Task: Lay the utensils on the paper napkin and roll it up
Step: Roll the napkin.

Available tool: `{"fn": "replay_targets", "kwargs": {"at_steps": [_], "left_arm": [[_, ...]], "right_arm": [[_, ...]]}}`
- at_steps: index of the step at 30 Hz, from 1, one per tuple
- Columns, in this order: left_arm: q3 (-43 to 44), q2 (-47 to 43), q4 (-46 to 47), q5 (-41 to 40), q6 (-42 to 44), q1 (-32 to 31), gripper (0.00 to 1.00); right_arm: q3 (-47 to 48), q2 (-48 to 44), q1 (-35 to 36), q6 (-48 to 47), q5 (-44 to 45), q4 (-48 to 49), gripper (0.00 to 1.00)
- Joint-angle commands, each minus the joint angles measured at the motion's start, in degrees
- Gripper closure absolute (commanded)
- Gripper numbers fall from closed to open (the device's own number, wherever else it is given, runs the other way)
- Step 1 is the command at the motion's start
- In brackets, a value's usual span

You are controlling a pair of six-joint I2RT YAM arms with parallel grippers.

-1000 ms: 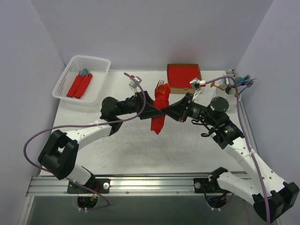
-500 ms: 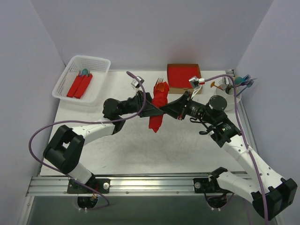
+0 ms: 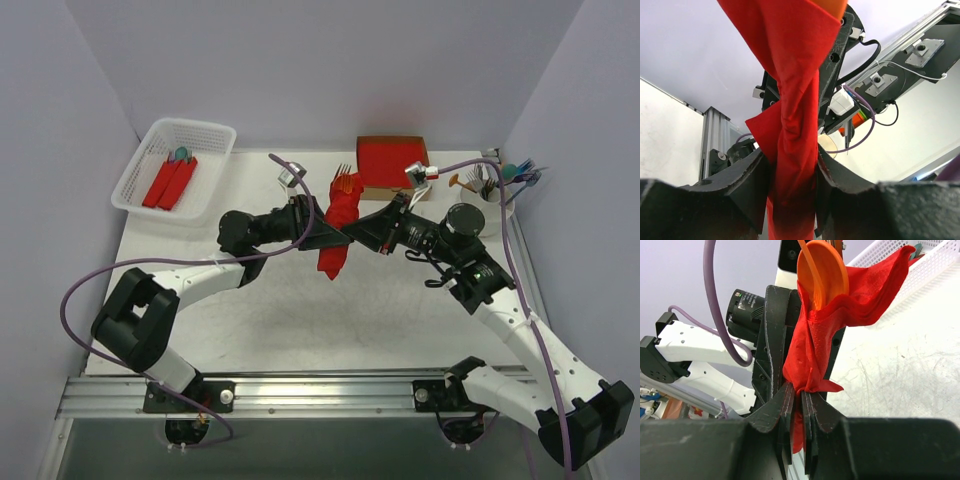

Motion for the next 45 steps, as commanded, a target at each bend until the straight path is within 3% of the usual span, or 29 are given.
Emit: {"fn": "replay_targets", "kwargs": {"at_steps": [1, 7, 18, 21, 24, 27, 28, 31, 37, 45], "left_arm": [[1.9, -2.2, 7.4, 0.5, 1.5, -0.2, 0.55], [1.8, -2.4, 5.8, 0.8, 2.7, -0.3, 0.58], [2.4, -5.1, -4.0, 1.0, 9.0, -0.3, 0.82], [2.8, -5.4, -6.6, 1.3, 10.7, -0.3, 0.97], [3.1, -5.1, -7.5, 1.8, 11.3, -0.3, 0.98], [2.9, -4.4, -6.2, 2.1, 10.9, -0.2, 0.98], [2.9, -4.3, -6.1, 2.0, 10.6, -0.2, 0.98], [2.7, -4.4, -6.1, 2.0, 10.5, -0.2, 0.98], [2.5, -5.2, -7.1, 2.4, 11.1, -0.2, 0.98], [1.6, -5.0, -7.2, 2.5, 11.3, -0.3, 0.98]], "right_arm": [[1.2, -1.1, -0.2, -0.1, 1.1, 4.1, 1.0], [0.9, -1.4, -0.2, -0.3, 2.8, 3.6, 1.0], [0.8, -1.5, 0.2, -1.1, 4.0, 2.6, 1.0], [0.7, -1.5, 0.3, -1.6, 4.3, 2.0, 1.0], [0.4, -1.2, 0.4, -2.2, 4.4, 1.6, 1.0], [0.2, -1.2, 0.3, -2.3, 4.7, 1.4, 0.83], [0.2, -1.5, 0.3, -2.3, 5.3, 1.5, 0.72], [0.8, -1.8, -0.2, -2.1, 6.1, 1.3, 0.61], [3.2, 0.2, -1.2, -2.1, 5.7, 0.0, 0.55], [3.3, 0.9, -1.2, -1.4, 4.9, 2.1, 0.55]]}}
